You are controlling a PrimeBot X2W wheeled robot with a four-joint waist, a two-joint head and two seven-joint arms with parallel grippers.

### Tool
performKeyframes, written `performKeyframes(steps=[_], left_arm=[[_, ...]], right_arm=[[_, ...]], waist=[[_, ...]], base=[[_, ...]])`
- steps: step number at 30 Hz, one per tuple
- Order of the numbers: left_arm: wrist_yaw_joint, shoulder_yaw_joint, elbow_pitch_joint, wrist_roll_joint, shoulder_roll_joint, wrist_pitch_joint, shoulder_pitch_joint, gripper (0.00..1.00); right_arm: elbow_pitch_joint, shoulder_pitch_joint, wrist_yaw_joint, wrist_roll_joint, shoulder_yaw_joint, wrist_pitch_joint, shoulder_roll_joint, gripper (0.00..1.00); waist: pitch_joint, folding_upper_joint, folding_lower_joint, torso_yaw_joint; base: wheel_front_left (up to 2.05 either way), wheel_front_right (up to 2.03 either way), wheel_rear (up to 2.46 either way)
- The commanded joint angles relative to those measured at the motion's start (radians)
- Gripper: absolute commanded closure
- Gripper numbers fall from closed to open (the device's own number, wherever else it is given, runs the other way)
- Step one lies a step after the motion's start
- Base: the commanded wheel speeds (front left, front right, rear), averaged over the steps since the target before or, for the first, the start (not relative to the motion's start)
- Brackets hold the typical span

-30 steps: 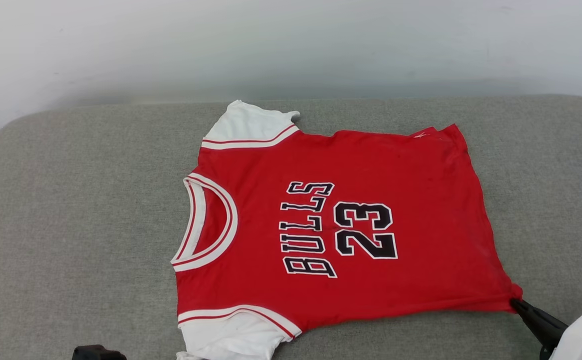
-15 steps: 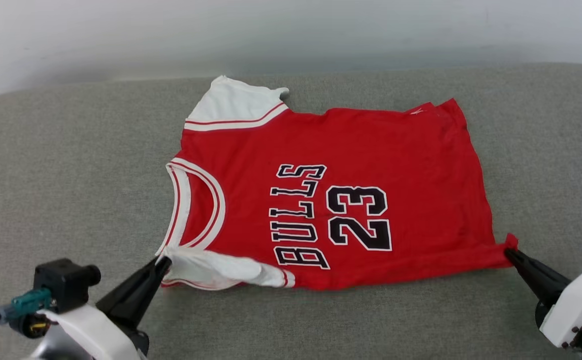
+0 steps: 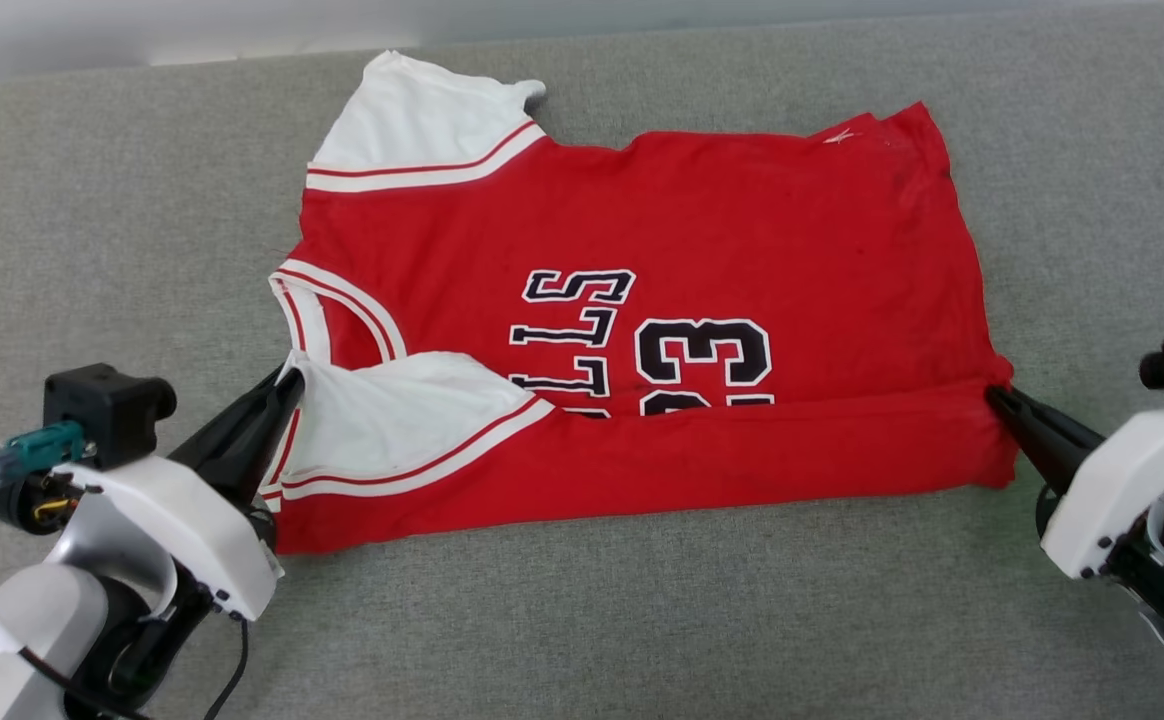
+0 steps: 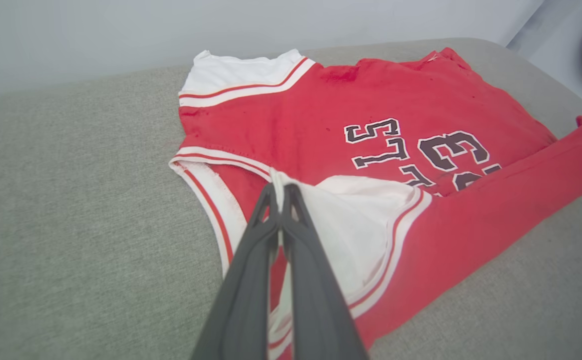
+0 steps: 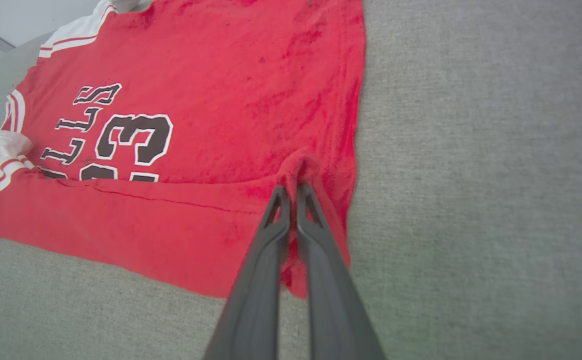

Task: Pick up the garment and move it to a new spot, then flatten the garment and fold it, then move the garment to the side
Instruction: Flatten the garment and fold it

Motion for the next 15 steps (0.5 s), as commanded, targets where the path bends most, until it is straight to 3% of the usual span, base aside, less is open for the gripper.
performKeyframes(steps=[1, 15], left_arm=[[-0.006, -0.003, 0.015, 0.003, -0.008, 0.003, -0.02, 1.0], [-0.048, -0.045, 0.228, 0.03, -0.107, -0.023, -0.145, 1.0]], right_arm=[[0.01, -0.024, 0.0, -0.009, 0.005, -0.003, 0.011, 1.0], [0.169, -0.119, 0.0, -0.076, 0.028, -0.068, 0.041, 1.0]], waist=[[0.01, 0.0, -0.0002, -0.003], [0.03, 0.0, -0.0002, 0.01]], base=[[0.0, 0.0, 0.0], [0.0, 0.0, 0.0]])
